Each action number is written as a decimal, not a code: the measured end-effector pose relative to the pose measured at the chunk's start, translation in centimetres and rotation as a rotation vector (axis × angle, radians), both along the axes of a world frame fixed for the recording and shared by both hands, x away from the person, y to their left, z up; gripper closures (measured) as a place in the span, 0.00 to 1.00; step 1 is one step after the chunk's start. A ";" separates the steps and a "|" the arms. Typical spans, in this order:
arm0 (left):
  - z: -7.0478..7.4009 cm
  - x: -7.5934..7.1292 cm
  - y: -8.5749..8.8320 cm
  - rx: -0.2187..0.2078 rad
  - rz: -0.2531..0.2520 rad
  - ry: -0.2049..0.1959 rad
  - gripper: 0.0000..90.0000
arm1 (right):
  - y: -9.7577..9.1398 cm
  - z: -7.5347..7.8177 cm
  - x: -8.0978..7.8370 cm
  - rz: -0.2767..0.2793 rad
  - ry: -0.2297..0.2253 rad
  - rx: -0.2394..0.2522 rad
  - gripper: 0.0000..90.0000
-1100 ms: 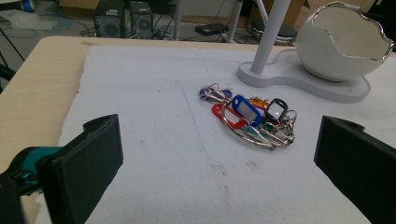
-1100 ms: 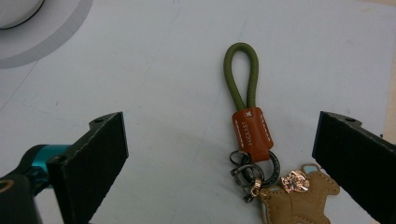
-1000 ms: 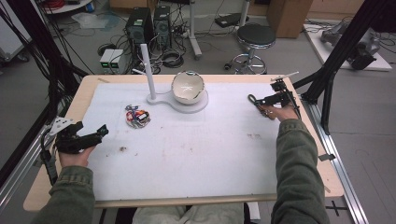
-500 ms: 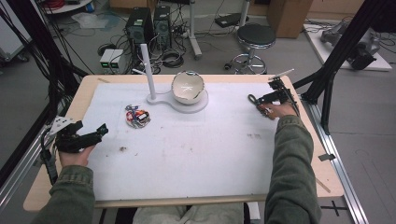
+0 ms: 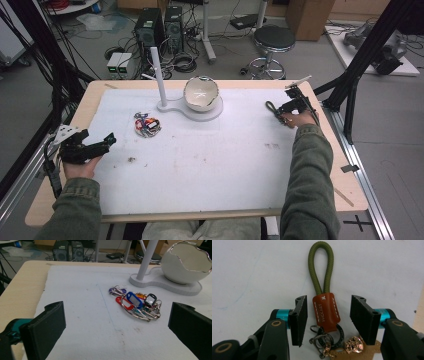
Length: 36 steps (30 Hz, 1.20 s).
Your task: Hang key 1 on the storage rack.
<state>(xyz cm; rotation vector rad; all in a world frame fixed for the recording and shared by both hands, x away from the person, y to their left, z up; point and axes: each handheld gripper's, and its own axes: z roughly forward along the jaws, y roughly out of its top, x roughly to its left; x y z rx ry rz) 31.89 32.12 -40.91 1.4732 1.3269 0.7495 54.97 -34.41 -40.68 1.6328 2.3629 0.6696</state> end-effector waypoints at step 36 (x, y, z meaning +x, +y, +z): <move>0.0 0.0 -0.1 0.001 -0.025 0.003 0.02 | 0.7 3.3 -2.0 -0.046 -0.070 0.023 0.87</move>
